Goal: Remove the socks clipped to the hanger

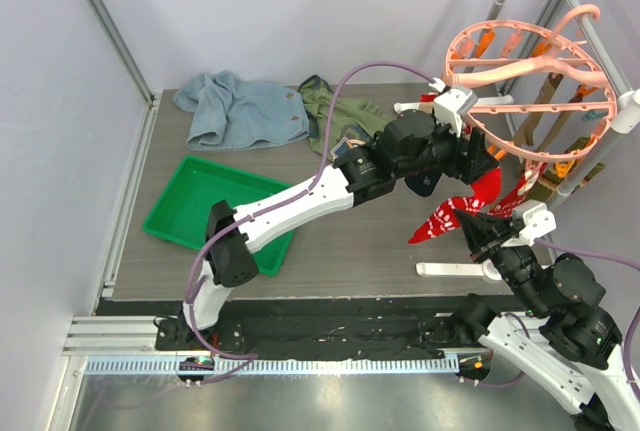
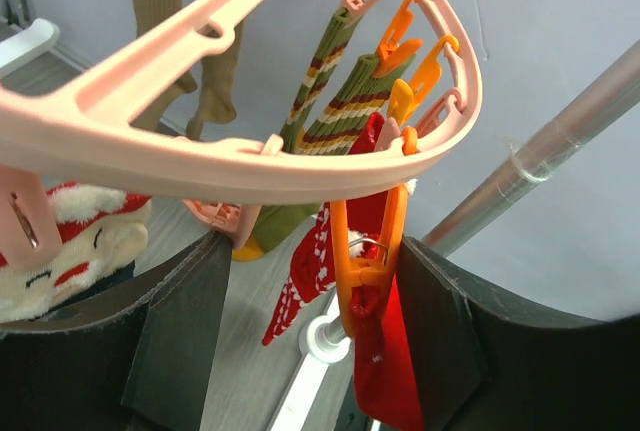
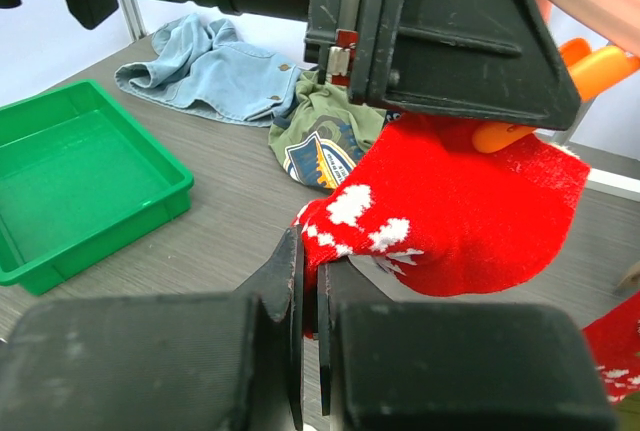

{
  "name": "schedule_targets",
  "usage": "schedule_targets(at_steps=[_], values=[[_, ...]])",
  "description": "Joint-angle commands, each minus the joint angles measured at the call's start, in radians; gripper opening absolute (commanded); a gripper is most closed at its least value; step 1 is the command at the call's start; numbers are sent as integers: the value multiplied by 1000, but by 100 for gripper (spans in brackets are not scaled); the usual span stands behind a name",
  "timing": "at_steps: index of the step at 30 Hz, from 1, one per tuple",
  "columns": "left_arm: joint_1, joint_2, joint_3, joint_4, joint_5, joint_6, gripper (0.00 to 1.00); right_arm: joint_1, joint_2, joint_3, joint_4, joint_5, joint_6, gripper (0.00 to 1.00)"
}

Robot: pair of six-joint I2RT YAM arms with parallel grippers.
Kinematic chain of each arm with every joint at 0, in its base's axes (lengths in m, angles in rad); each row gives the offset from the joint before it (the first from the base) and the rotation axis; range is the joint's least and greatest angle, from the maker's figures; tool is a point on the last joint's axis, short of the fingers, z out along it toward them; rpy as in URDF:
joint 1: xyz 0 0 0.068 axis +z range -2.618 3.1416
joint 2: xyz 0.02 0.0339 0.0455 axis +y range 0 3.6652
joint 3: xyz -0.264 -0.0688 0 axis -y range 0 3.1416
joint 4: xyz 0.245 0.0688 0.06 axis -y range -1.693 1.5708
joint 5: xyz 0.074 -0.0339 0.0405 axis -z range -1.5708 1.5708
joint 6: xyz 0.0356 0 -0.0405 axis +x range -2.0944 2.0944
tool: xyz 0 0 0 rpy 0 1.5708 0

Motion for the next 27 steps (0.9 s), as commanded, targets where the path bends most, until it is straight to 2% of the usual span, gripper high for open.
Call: schedule_targets(at_steps=[1, 6, 9, 12, 13, 16, 27], values=[[-2, 17, 77, 52, 29, 65, 70, 3, 14, 0, 32, 8, 2, 1], [-2, 40, 104, 72, 28, 90, 69, 3, 14, 12, 31, 11, 4, 1], [-4, 70, 133, 76, 32, 91, 62, 3, 13, 15, 28, 12, 7, 1], [-4, 90, 156, 82, 58, 87, 42, 1, 11, 15, 24, 12, 10, 1], [-4, 93, 166, 83, 65, 82, 24, 3, 10, 14, 23, 11, 10, 1], [-4, 104, 200, 56, 91, 65, 0, 3, 8, 6, 5, 15, 11, 1], [-1, 76, 162, 71, 83, 29, 0, 3, 40, 27, -3, 42, 65, 1]])
